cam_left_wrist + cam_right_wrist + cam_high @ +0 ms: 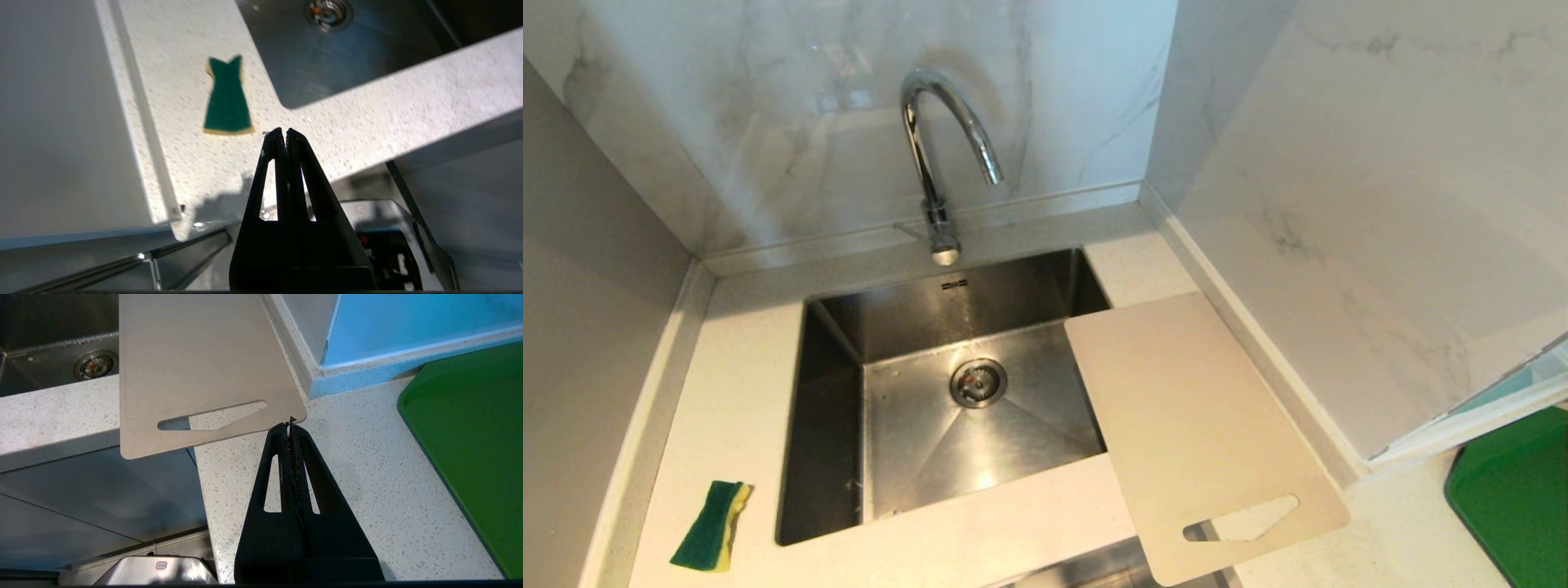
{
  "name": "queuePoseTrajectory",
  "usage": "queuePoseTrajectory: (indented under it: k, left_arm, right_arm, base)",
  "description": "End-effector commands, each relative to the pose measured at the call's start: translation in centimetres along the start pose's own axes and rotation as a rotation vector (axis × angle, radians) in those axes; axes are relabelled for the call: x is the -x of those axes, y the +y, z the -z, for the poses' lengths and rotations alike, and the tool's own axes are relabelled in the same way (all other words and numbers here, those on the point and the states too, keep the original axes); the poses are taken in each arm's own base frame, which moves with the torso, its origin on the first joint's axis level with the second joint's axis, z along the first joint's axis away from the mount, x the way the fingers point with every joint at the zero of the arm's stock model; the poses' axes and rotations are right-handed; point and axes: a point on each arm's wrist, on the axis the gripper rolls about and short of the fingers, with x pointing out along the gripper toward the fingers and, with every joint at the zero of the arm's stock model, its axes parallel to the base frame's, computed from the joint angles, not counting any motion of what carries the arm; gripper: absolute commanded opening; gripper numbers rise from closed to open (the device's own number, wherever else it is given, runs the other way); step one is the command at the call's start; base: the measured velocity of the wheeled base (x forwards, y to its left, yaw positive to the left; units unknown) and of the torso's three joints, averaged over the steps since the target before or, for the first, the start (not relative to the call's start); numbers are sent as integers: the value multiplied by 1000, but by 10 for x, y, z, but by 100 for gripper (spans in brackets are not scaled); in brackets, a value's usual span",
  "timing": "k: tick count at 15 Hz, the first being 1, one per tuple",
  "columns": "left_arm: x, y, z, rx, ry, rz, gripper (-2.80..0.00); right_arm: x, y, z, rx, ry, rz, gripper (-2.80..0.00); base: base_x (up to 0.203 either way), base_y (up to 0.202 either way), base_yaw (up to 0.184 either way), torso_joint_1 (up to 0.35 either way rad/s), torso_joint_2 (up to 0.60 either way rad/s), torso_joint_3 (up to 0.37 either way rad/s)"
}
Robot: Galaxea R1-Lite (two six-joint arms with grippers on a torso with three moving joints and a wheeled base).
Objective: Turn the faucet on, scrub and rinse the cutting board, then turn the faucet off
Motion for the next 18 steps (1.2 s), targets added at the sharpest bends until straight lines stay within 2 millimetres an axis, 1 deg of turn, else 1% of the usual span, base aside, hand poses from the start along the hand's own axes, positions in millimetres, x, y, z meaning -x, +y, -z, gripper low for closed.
queuePoseTrajectory:
  k: [1, 3, 4, 5, 9, 10, 11, 13, 14, 16, 18]
  left_arm:
    - [-2, 0, 6, 1, 35, 47, -280]
    - [-4, 0, 3, -18, 53, 139, -280]
    - [-4, 0, 5, -23, 57, 148, -280]
    - [-1, 0, 8, -26, 33, 136, -280]
    - [19, 1, 22, -42, -169, 46, -280]
    - [21, 1, 24, -41, -195, 12, -280]
    - [18, 3, 28, -38, -185, -63, -280]
    - [15, 4, 24, -43, -281, -84, -280]
    - [15, 4, 24, -50, -279, -88, -280]
    - [14, 4, 30, -19, -218, -74, -280]
    - [14, 4, 29, 0, -233, -72, -280]
  right_arm:
    - [0, 0, 0, 0, 0, -1, -280]
    - [0, 0, 0, 0, 1, -1, -280]
    - [0, 0, 0, 0, 1, -1, -280]
    - [0, 0, 0, -1, 1, 0, -280]
    - [0, 0, 0, 0, 0, 0, -280]
    - [0, 0, 0, 0, 0, 0, -280]
    - [0, 0, 0, -1, 1, 0, -280]
    - [0, 0, 0, 0, 1, 0, -280]
    - [0, 0, 0, -1, 1, 0, -280]
    - [0, 0, 0, 2, 1, -1, -280]
    - [0, 0, 0, 0, 1, 0, -280]
  base:
    - [0, 0, 0, 0, 0, 0]
    - [0, 0, 0, 0, 0, 0]
    - [0, 0, 0, 0, 0, 0]
    - [0, 0, 0, 0, 0, 0]
    - [0, 0, 0, 0, 0, 0]
    - [0, 0, 0, 0, 0, 0]
    - [0, 0, 0, 0, 0, 0]
    - [0, 0, 0, 0, 0, 0]
    - [0, 0, 0, 0, 0, 0]
    - [0, 0, 0, 0, 0, 0]
    - [0, 0, 0, 0, 0, 0]
